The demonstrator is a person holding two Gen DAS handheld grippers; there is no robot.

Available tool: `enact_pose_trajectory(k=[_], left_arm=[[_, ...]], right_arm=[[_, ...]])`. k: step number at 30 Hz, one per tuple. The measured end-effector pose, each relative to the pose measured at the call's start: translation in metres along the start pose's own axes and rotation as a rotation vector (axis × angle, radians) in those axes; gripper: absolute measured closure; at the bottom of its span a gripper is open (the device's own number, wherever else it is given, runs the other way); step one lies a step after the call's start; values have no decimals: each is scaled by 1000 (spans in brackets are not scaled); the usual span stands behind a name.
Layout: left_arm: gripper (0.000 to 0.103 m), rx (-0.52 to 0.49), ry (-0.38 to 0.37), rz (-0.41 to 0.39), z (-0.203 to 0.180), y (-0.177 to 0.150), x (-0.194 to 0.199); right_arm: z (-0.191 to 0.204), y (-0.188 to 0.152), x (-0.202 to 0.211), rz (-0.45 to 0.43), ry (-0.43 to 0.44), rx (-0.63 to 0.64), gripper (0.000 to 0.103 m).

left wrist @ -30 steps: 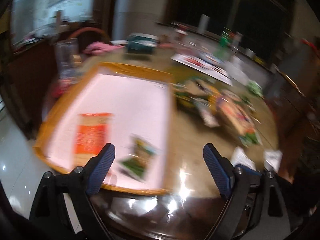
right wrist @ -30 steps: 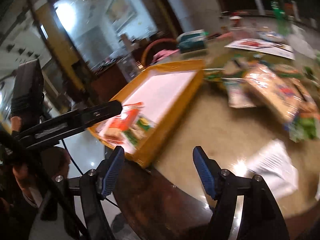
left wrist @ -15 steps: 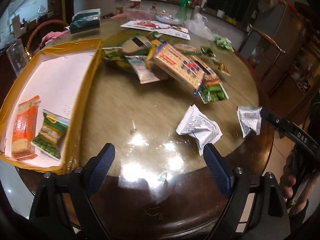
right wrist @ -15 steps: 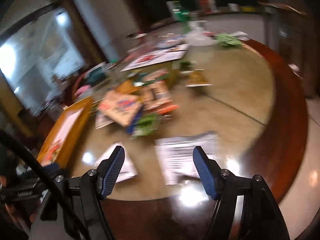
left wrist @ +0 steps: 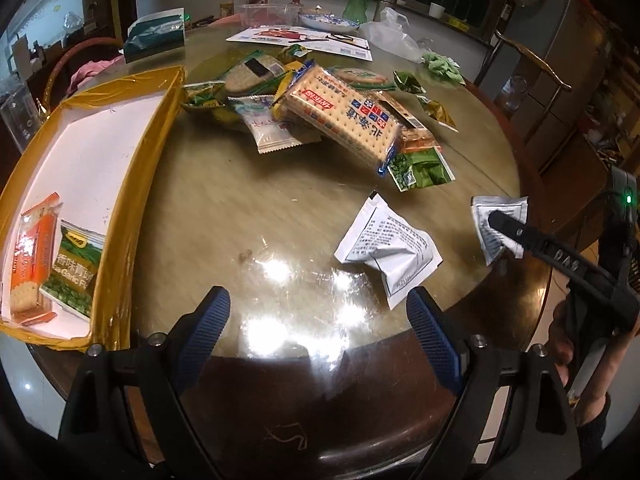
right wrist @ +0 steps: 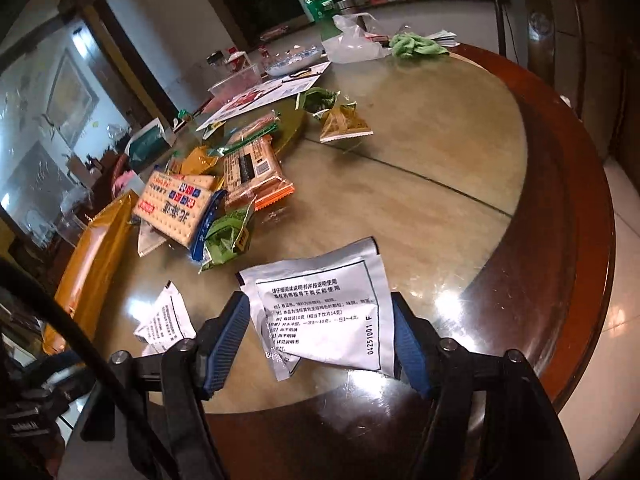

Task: Organize snacks
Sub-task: 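Grasp a white sachet from the table with the right tool, then grasp a white sachet with the left tool while the right tool drops its sachet in the tray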

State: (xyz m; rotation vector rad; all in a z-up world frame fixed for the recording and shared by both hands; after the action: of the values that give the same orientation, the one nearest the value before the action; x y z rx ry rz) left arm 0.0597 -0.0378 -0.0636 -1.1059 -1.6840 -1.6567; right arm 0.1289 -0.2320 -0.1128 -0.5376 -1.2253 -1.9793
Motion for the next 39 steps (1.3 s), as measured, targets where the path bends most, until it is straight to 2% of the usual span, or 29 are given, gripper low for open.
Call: enact_pose_trajectory(k=[1,3,5,10,14,19,22,23,27,30,31,33,34,35,36,38,39], left_arm=[[13,3,-10,8,-1,2,-3],[13,-3,-28,25,-5,4,-8],[13,-6,-64,50,-12,6,-15],[13,8,-152,114,-32,8,-28],[13,50,-185,146,-41,15,-39],[19,40,-98,101,-46,37,-58],[26,-13,9,62,-42,47,-66],[26,-22,20,66,-40,46,-65],[24,18,-15,119,-33,31,-50],[21,19,-31,147,-44,25,-50],[21,0,-17,148,-48,24,-52],[22,-57,69,128,-54,25,-60],[29,-78,91,111,-56,26,-62],[42,-99,113,84,-56,27,-61],[43,-106,124,72,-55,26,-58],[52,-84,73,72,-49,25,-53],[53,-82,66,77,-46,24,-51]], right_arm=[[0,0,-1,2,-4,6,60],[3,-2,-2,6,9,9,65],[7,-3,-2,12,28,18,80],[2,1,1,-7,14,22,92],[-6,5,3,-16,7,-6,94],[-2,1,2,-10,20,18,94],[0,0,3,-8,18,19,94],[2,-1,4,-9,20,26,94],[4,-4,5,-25,10,60,94],[3,-3,4,-28,15,40,94],[4,-3,5,-31,13,41,95],[5,-6,6,-33,11,48,95],[6,-6,7,-33,14,48,95],[6,-6,8,-37,17,47,95],[6,-6,9,-40,17,45,95],[8,-5,10,-37,26,34,96],[11,-6,11,-39,36,39,96]])
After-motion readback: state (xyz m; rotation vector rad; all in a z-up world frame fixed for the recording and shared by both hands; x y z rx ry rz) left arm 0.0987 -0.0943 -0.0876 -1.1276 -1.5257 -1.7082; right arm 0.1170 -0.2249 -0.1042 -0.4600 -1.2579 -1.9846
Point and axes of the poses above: each gripper's, at about its wrist camera, not at the fingertips, and x roughly against the way its jaws point, z to its left, y to its top, the point moved 6 cm from there along -x, roughly the way its jaws point, and after that the axes turned 5 degrees about -x, right-handed, at the moved point
